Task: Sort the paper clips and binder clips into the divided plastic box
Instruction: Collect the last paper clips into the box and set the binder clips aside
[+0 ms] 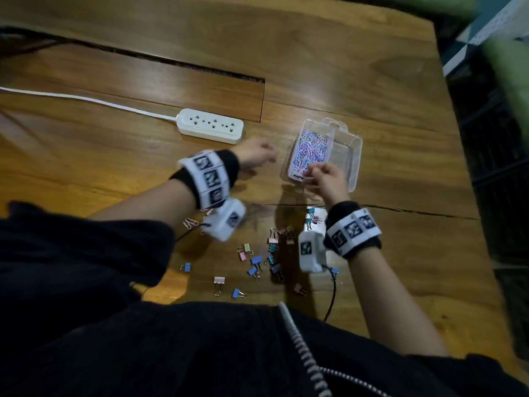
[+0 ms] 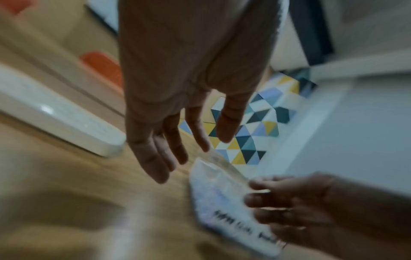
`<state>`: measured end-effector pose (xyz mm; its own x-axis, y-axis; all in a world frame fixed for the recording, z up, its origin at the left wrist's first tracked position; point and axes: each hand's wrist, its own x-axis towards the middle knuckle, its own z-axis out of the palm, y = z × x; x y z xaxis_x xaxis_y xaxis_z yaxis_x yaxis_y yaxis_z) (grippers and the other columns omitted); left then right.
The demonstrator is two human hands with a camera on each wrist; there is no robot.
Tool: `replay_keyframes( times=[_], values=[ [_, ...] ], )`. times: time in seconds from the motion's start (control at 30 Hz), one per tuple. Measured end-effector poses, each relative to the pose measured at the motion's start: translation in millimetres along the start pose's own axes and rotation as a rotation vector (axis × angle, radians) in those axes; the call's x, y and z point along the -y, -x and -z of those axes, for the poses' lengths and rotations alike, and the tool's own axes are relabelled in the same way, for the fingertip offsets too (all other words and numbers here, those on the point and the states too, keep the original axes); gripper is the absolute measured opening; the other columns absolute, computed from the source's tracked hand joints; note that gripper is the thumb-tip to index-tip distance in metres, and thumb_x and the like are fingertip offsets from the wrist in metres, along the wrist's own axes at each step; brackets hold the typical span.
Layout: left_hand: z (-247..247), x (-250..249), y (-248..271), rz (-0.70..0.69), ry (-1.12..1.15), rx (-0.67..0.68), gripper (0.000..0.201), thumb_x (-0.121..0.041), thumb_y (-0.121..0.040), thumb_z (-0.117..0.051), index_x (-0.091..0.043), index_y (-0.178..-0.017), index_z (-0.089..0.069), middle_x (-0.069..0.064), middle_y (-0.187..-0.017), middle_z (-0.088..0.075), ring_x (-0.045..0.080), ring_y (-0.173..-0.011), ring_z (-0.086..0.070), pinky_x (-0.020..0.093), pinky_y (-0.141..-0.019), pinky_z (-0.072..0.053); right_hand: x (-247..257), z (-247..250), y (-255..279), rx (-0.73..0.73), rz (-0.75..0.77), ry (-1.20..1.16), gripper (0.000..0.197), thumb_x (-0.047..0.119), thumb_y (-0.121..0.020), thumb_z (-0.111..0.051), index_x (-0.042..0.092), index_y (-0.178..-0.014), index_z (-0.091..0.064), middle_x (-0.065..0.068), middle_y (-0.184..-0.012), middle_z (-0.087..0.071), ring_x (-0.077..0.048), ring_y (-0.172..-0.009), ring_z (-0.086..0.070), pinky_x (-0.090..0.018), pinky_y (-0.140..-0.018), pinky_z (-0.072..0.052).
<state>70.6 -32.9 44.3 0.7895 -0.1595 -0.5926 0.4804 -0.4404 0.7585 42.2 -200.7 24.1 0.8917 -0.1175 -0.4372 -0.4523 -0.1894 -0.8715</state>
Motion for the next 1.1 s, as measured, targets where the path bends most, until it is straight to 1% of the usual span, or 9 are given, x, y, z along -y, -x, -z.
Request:
replay_keyframes(
  times=[0.07,0.17,0.3,0.4,0.5,0.63,0.77,0.9,1.1],
  values=[
    [16.1,27.6,16.5,-0.005,-0.177,-0.047,0.029,-0.011,-0.09,-0.052,-0.01,-0.119,-0.052,0.006,-0.114,-0.055,0.018,-0.096,-0.052,0.028,-0.076,-0.046,-13.0,-14.5,22.2,0.103,0.063,0.159,0.022,0.005,-0.092,-0.045,0.02,-0.077,-0.051,-0.001,-0.084,-0.057,-0.011,-0.072,-0.053,-0.019,-0.067,-0.047],
    [33.8,67.2,40.4,0.091,-0.403,-0.099,0.033,-0.003,-0.088,-0.052,-0.007,-0.121,-0.051,0.011,-0.123,-0.053,0.023,-0.1,-0.051,0.032,-0.085,-0.044,-29.0,-47.3,48.9,0.295,0.162,0.501,0.01,0.009,-0.089,-0.053,0.012,-0.095,-0.061,-0.007,-0.104,-0.061,-0.015,-0.091,-0.054,-0.027,-0.082,-0.045],
    [39.3,107.7,63.8,0.216,-0.711,-0.108,0.051,-0.003,-0.082,-0.06,-0.013,-0.13,-0.045,0.013,-0.134,-0.045,0.029,-0.117,-0.048,0.035,-0.098,-0.044,-42.4,-90.8,66.9,0.475,0.332,0.874,0.04,0.016,-0.089,-0.053,0.021,-0.128,-0.05,-0.011,-0.127,-0.047,-0.025,-0.119,-0.042,-0.038,-0.103,-0.039],
    [34.8,124.0,71.1,0.237,-0.768,-0.113,0.076,-0.011,-0.071,-0.075,-0.022,-0.136,-0.038,0.013,-0.141,-0.03,0.034,-0.128,-0.034,0.04,-0.104,-0.039,-42.5,-110.1,72.8,0.574,0.348,1.04,0.049,0.025,-0.091,-0.05,0.033,-0.138,-0.037,-0.008,-0.141,-0.03,-0.027,-0.127,-0.03,-0.044,-0.108,-0.033],
    [21.9,130.9,74.8,0.21,-0.723,-0.181,0.075,-0.02,-0.065,-0.081,-0.019,-0.128,-0.042,0.014,-0.139,-0.03,0.034,-0.128,-0.033,0.042,-0.104,-0.037,-43.1,-116.5,71.2,0.604,0.331,1.168,0.055,0.031,-0.091,-0.048,0.032,-0.142,-0.027,-0.005,-0.146,-0.022,-0.029,-0.13,-0.028,-0.046,-0.106,-0.033],
    [4.7,133.9,79.2,0.17,-0.705,-0.312,0.064,-0.031,-0.067,-0.079,-0.014,-0.12,-0.047,0.013,-0.129,-0.038,0.032,-0.12,-0.042,0.04,-0.098,-0.041,-48.2,-107.9,68.7,0.53,0.331,1.188,0.063,0.029,-0.089,-0.053,0.026,-0.144,-0.022,-0.006,-0.145,-0.025,-0.03,-0.129,-0.03,-0.045,-0.105,-0.036],
    [-2.7,133.0,77.4,0.106,-0.68,-0.297,0.046,-0.023,-0.076,-0.072,-0.01,-0.115,-0.052,0.013,-0.122,-0.046,0.029,-0.114,-0.047,0.036,-0.093,-0.042,-51.9,-87.9,69.7,0.409,0.28,1.149,0.063,0.028,-0.088,-0.054,0.022,-0.143,-0.023,-0.009,-0.143,-0.028,-0.028,-0.127,-0.034,-0.043,-0.105,-0.038],
    [-5.5,132.6,74.5,0.046,-0.602,-0.298,0.016,-0.012,-0.084,-0.062,-0.009,-0.1,-0.063,0.012,-0.107,-0.062,0.026,-0.099,-0.057,0.035,-0.086,-0.05,-54.4,-66.4,71.1,0.298,0.194,1.0,0.05,0.02,-0.089,-0.053,0.018,-0.136,-0.035,-0.01,-0.136,-0.034,-0.027,-0.125,-0.038,-0.039,-0.102,-0.038],
    [-9.6,137.9,69.4,0.056,-0.436,-0.264,0.013,-0.007,-0.085,-0.056,-0.01,-0.096,-0.061,0.007,-0.092,-0.063,0.019,-0.082,-0.058,0.033,-0.082,-0.052,-55.3,-69.5,74.0,0.168,0.281,0.833,0.028,0.003,-0.086,-0.053,0.011,-0.113,-0.051,-0.009,-0.121,-0.044,-0.022,-0.111,-0.046,-0.023,-0.087,-0.037]
  ],
)
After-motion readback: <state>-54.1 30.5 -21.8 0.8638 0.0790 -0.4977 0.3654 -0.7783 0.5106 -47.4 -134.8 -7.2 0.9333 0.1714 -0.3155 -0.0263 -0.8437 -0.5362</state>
